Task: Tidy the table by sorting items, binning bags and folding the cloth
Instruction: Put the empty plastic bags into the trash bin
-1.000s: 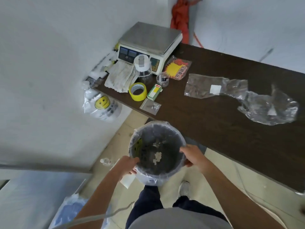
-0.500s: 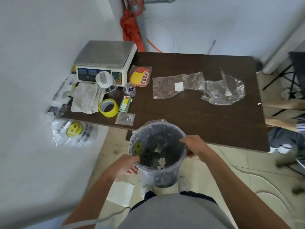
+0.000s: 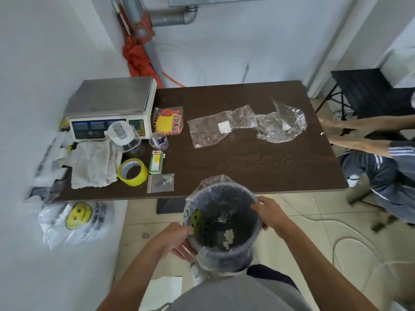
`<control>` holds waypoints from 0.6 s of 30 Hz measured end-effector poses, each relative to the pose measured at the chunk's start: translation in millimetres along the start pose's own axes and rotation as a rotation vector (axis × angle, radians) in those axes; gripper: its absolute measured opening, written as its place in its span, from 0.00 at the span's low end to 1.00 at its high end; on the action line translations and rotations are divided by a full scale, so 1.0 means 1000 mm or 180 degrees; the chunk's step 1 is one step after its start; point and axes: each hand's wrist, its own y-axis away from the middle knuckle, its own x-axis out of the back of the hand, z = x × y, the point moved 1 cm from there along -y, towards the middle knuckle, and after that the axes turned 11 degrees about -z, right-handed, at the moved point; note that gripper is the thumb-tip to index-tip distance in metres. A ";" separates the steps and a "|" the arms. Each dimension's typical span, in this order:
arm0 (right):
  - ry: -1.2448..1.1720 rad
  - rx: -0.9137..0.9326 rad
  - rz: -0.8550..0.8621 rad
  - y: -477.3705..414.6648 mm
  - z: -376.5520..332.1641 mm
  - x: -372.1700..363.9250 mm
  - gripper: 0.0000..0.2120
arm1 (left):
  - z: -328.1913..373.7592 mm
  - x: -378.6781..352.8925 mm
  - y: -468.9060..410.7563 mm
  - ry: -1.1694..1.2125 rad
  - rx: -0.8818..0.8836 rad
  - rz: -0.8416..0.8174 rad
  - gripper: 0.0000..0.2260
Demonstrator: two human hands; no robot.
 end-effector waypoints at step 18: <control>0.0483 -0.0178 0.0349 -0.012 0.007 0.012 0.18 | -0.007 -0.006 -0.029 0.0549 -0.0143 0.0415 0.08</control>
